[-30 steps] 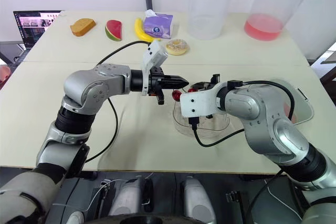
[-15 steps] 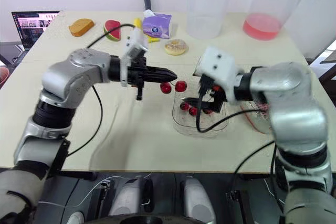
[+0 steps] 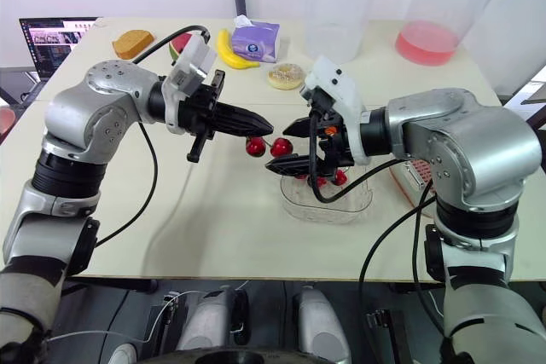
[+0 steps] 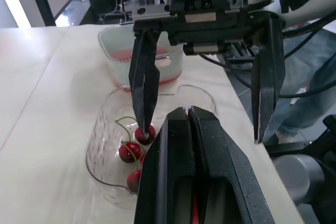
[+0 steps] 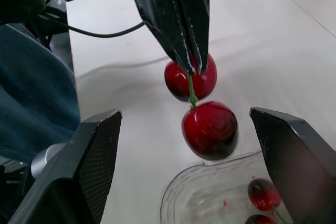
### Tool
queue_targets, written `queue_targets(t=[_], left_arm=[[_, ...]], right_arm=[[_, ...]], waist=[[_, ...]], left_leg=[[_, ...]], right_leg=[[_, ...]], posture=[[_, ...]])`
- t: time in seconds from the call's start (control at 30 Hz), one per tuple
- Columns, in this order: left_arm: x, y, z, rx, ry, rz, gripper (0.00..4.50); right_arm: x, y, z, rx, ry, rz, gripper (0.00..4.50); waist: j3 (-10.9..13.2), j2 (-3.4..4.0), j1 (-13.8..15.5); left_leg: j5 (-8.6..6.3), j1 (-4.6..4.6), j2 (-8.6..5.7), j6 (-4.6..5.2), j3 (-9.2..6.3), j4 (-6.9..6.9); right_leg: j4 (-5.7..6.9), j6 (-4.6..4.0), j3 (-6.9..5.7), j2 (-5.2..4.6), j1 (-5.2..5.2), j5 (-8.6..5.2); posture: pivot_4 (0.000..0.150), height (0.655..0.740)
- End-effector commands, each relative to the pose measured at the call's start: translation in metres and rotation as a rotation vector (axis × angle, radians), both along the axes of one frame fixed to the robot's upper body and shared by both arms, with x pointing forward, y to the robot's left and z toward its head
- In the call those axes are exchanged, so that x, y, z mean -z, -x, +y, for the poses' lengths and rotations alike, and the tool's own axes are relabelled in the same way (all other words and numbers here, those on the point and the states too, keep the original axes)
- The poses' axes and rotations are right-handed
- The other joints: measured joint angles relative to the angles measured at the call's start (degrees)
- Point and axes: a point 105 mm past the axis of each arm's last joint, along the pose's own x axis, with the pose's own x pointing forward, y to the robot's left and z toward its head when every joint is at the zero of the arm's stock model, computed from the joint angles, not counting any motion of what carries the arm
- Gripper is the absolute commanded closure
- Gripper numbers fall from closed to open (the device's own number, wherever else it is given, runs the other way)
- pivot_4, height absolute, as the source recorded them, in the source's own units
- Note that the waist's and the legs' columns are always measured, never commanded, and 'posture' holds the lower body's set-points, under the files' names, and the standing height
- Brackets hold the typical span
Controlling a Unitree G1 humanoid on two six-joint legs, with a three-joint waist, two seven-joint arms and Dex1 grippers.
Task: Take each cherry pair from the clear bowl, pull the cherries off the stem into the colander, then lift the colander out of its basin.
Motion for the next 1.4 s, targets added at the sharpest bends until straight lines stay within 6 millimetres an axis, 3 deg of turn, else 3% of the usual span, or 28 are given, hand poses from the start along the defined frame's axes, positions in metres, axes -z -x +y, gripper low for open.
queue_targets(t=[0.03, 0.1, 0.2, 0.4, 0.83, 0.93, 1.03, 1.4], left_arm=[[-0.011, 0.004, -0.001, 0.001, 0.022, -0.052, 4.50], [-0.011, 0.003, -0.001, -0.008, 0.021, -0.056, 4.50], [-0.011, 0.002, -0.002, -0.014, 0.021, -0.055, 4.50], [-0.011, 0.001, -0.003, -0.030, 0.021, -0.056, 4.50], [-0.011, -0.004, 0.001, -0.040, 0.032, -0.050, 4.50], [-0.010, -0.004, 0.002, -0.040, 0.029, -0.048, 4.50], [-0.010, -0.005, 0.003, -0.041, 0.029, -0.047, 4.50], [-0.011, -0.006, 0.003, -0.046, 0.036, -0.051, 4.50]], right_arm=[[-0.010, 0.001, 0.005, -0.024, -0.016, -0.047, 0.37], [-0.009, 0.001, 0.006, -0.026, -0.015, -0.046, 0.37], [-0.008, 0.000, 0.007, -0.025, -0.016, -0.045, 1.18], [-0.008, -0.001, 0.007, -0.025, -0.019, -0.047, 3.97], [-0.005, -0.008, 0.000, 0.026, 0.009, -0.087, 3.97], [-0.007, -0.013, -0.002, 0.047, 0.003, -0.116, 3.25], [-0.008, -0.013, -0.001, 0.046, -0.006, -0.110, 1.77], [0.003, -0.013, 0.000, 0.028, 0.013, -0.095, 1.77]], waist=[[0.0, 0.00, 0.0], [0.0, 0.00, 0.0], [0.0, 0.00, 0.1], [0.0, 0.00, 0.0], [0.0, 0.00, 0.0], [0.0, 0.00, 0.0], [0.0, 0.00, 0.0], [0.0, 0.00, 0.1]], left_leg=[[0.00, 0.00, 0.00, 0.00, 0.00, 0.00], [0.00, 0.00, 0.00, 0.00, 0.00, 0.00], [0.00, -0.01, 0.00, 0.00, 0.00, 0.00], [0.00, -0.01, 0.00, 0.00, 0.00, 0.00], [0.00, -0.01, 0.01, 0.00, 0.00, 0.00], [0.00, -0.01, 0.01, 0.00, 0.00, -0.01], [0.00, -0.01, 0.01, 0.00, 0.00, -0.01], [0.00, -0.02, 0.01, 0.00, 0.00, -0.01]], right_leg=[[0.00, 0.00, 0.00, 0.00, 0.00, 0.00], [0.00, 0.00, 0.00, -0.01, 0.00, 0.00], [0.00, 0.00, 0.01, -0.01, 0.01, 0.00], [0.00, 0.00, 0.01, -0.01, 0.00, 0.00], [-0.01, 0.00, 0.02, -0.01, 0.00, 0.00], [-0.01, 0.00, 0.02, -0.01, 0.00, 0.00], [-0.02, 0.00, 0.02, 0.00, 0.00, 0.00], [-0.02, 0.00, 0.02, 0.00, 0.00, 0.00]], posture=[[0.150, 0.7400], [0.150, 0.7400], [0.150, 0.7400], [0.150, 0.7400], [0.150, 0.7400], [0.150, 0.7400], [0.150, 0.7400], [0.150, 0.7400]])
